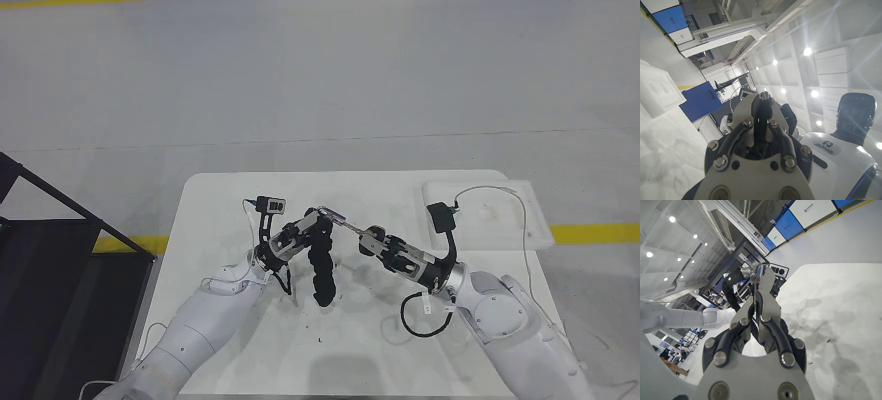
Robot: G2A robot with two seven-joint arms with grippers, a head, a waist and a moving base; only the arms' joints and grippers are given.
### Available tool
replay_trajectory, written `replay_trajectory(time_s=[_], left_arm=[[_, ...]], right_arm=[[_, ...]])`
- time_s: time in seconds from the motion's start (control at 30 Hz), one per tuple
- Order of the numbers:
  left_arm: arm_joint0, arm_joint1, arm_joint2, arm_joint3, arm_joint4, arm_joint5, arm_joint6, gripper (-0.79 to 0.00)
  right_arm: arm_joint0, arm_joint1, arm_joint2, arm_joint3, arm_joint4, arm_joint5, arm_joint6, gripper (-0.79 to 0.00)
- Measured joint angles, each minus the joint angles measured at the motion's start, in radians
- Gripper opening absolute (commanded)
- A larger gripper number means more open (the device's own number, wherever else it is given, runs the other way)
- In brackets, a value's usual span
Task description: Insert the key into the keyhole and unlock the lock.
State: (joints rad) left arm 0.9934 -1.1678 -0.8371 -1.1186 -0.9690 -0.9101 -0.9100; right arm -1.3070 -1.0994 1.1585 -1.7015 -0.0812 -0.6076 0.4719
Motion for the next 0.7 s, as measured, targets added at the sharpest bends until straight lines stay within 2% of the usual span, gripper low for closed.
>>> replay_trajectory(time_s=[0.7], left_arm=[[0.0, 0.0, 0.0, 0.0, 0.0, 0.0, 0.0, -0.785]], right_arm=[[0.009, -0.002, 0.005, -0.004, -0.02, 0.015, 0.017, -0.785]])
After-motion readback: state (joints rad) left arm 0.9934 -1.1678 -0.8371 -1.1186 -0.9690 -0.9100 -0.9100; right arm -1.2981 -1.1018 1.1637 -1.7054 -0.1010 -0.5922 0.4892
